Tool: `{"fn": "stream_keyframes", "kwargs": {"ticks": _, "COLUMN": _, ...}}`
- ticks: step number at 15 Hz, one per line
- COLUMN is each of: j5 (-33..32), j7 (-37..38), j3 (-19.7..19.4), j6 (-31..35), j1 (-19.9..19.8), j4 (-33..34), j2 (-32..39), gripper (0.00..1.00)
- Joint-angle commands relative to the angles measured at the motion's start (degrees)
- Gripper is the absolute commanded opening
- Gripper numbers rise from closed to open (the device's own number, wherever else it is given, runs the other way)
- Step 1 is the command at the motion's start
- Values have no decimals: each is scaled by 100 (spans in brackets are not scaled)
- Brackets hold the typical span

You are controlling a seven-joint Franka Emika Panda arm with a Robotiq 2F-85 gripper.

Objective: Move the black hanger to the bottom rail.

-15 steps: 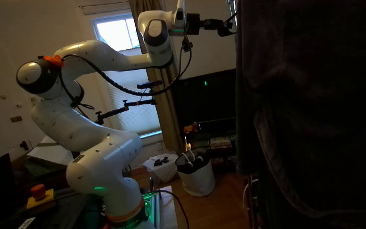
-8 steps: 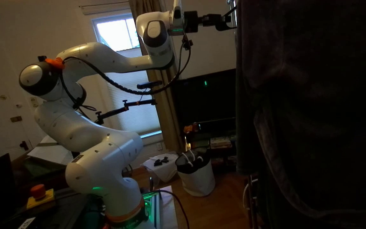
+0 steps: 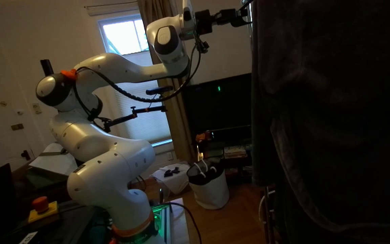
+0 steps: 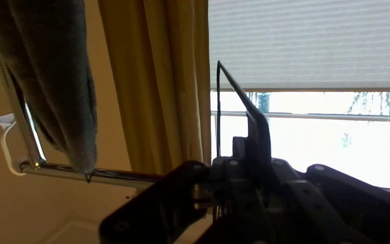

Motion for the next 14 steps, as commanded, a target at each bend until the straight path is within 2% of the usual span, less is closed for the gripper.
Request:
{"fn": "stream_keyframes", "kwargs": {"ticks": 1, "j5": 405, "j7": 284, "j3": 176, "j6": 53, "j1": -506, "j4": -233, "j2": -559, "gripper": 2}}
{"fn": "stream_keyframes", "kwargs": {"ticks": 7, "j5": 690, "j7": 293, "j3": 224, "j6": -93, "j1": -515, "j4": -453, "j2": -681, "gripper": 2}}
{"fn": "stream_keyframes", "kwargs": {"ticks": 14, "j5": 745, "j7": 305, "j3": 755, "j6": -232, "j1": -293, "j4": -910, "j2": -728, "gripper": 2}}
